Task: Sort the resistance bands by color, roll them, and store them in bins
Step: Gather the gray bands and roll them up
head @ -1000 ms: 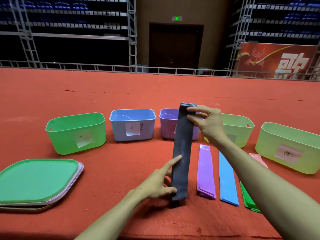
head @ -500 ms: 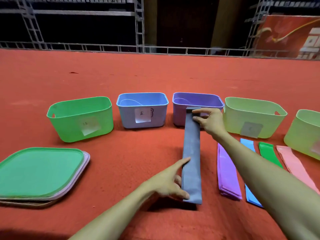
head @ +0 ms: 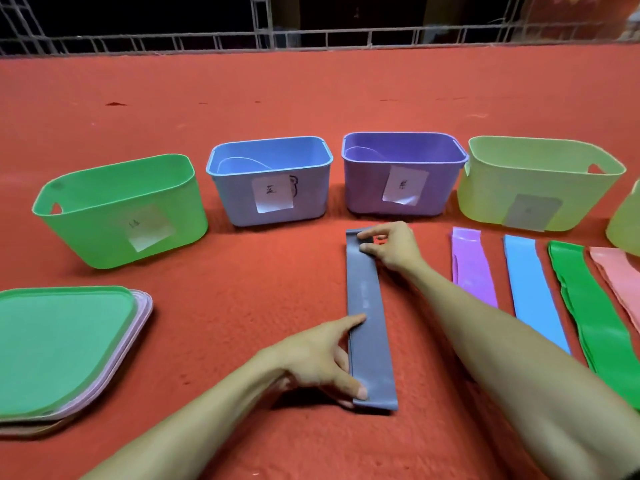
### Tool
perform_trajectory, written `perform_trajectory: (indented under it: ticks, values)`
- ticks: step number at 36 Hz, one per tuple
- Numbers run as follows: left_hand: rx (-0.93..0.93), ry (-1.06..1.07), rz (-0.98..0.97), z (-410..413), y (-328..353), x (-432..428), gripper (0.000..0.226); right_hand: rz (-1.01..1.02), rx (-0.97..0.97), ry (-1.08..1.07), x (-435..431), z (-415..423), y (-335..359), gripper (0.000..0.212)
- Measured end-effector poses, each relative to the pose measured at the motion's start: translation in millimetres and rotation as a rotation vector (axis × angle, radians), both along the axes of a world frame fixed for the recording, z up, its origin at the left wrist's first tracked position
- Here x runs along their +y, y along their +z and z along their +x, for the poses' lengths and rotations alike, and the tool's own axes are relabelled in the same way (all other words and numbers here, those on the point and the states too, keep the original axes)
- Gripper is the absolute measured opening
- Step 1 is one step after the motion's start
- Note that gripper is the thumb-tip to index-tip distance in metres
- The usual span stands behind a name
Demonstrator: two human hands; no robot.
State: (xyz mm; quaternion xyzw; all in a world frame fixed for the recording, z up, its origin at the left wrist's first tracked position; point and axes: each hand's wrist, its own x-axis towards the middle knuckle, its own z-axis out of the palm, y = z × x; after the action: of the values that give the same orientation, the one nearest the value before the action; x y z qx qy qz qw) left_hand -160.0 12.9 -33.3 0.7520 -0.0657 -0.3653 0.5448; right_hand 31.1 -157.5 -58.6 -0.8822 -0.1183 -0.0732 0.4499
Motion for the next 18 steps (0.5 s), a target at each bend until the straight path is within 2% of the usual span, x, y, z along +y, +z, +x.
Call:
perform_trajectory:
  ticks: [3, 7, 14, 18]
  values:
    - [0.022, -0.016, 0.037, 0, 3, -1, 0.111, -0.011, 0.037, 0.024, 1, 2, -10, 0.021]
    - [-0.013, -0.133, 0.226, 8, 15, -8, 0.111, 0.004, 0.047, 0.038, -1, 4, -13, 0.022]
    - [-0.505, -0.430, 0.883, 17, 18, -15, 0.117, -0.019, 0.030, 0.046, -3, 5, -12, 0.023]
    - [-0.525, -0.496, 0.915, 24, 23, -13, 0.115, -0.016, 0.048, 0.035, -3, 6, -14, 0.023]
